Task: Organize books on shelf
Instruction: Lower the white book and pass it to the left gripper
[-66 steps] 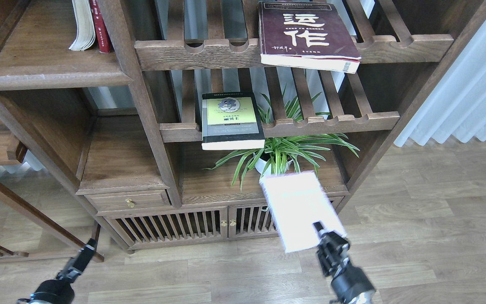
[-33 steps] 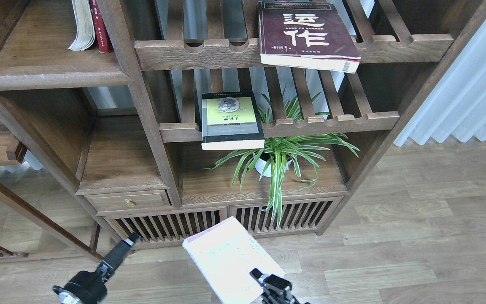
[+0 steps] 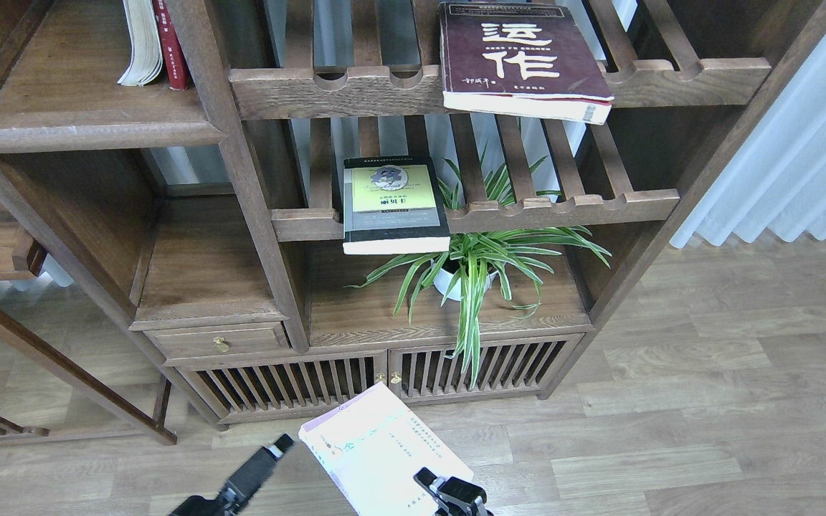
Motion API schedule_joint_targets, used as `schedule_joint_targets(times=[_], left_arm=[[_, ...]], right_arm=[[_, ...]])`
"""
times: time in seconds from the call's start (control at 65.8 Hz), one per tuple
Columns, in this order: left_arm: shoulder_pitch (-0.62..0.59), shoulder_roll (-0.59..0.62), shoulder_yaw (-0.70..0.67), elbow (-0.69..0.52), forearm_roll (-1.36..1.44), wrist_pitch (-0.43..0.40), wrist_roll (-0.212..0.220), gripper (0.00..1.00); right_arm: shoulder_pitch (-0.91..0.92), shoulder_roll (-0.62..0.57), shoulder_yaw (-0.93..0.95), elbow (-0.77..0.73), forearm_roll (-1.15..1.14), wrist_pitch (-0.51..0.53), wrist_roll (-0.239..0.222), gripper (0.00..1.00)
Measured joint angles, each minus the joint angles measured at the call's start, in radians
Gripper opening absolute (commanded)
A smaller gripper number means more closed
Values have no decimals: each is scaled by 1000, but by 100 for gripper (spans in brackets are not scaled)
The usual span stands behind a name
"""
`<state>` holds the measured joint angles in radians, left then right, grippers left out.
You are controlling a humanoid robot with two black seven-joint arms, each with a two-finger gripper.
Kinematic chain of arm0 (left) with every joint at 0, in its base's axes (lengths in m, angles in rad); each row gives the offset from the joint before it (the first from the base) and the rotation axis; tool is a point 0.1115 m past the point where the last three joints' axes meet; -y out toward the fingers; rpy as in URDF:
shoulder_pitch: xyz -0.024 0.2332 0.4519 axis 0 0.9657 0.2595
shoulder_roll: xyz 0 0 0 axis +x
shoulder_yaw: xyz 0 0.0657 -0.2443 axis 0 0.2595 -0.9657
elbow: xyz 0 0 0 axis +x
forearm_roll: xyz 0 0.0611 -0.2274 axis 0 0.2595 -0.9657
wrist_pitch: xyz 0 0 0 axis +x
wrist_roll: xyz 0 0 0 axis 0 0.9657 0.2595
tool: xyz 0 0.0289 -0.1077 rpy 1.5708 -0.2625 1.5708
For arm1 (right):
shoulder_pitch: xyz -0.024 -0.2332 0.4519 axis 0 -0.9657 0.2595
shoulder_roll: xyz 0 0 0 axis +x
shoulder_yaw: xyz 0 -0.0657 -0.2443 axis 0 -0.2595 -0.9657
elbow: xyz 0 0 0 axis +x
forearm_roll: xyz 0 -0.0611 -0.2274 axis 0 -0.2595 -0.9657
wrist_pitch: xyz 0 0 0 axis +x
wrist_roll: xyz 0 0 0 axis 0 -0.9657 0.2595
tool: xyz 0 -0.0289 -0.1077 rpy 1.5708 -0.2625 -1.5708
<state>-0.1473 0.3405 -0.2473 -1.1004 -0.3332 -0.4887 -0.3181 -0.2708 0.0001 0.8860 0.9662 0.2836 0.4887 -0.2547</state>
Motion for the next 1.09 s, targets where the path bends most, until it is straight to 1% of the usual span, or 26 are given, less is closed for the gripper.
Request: schedule_joint_targets(times=[0.152,0.198,0.258,0.289,0.35,0.365,0.38,0.395,0.532,0.608,0.927,1.094], left_arm=[[0,-49,5,26,-3,0,-2,96],[0,-63,6,39,-4,0,-4,93],[0,-81,6,56,-5,0,-14,87],[0,-88,7,63,-5,0,-22,85],[0,-98,8,73,-6,0,-41,82],[0,-100,8,75,-6,0,-47,79],[-1,-106,9,79,-6,0,-62,78],[-1,-107,9,79,-6,0,-66,77],[-3,-113,11,82,-4,0,-79,66],[-4,-116,11,82,-3,0,-80,64],[-12,-130,18,82,2,0,-77,63],[-25,-130,30,83,2,0,-76,56]], right_arm=[[0,0,-2,0,-2,0,0,10],[0,0,-2,0,-2,0,0,10],[0,0,-3,0,-3,0,0,10],[0,0,-4,0,-3,0,0,10],[0,0,-4,1,-3,0,0,10],[0,0,-4,1,-3,0,0,10],[0,0,-4,1,-3,0,0,10],[0,0,-5,1,-3,0,0,10],[-1,0,-5,2,-3,0,0,10],[-1,0,-5,2,-3,0,0,10],[-1,0,-7,2,-4,0,0,10],[-1,0,-7,2,-4,0,0,10]])
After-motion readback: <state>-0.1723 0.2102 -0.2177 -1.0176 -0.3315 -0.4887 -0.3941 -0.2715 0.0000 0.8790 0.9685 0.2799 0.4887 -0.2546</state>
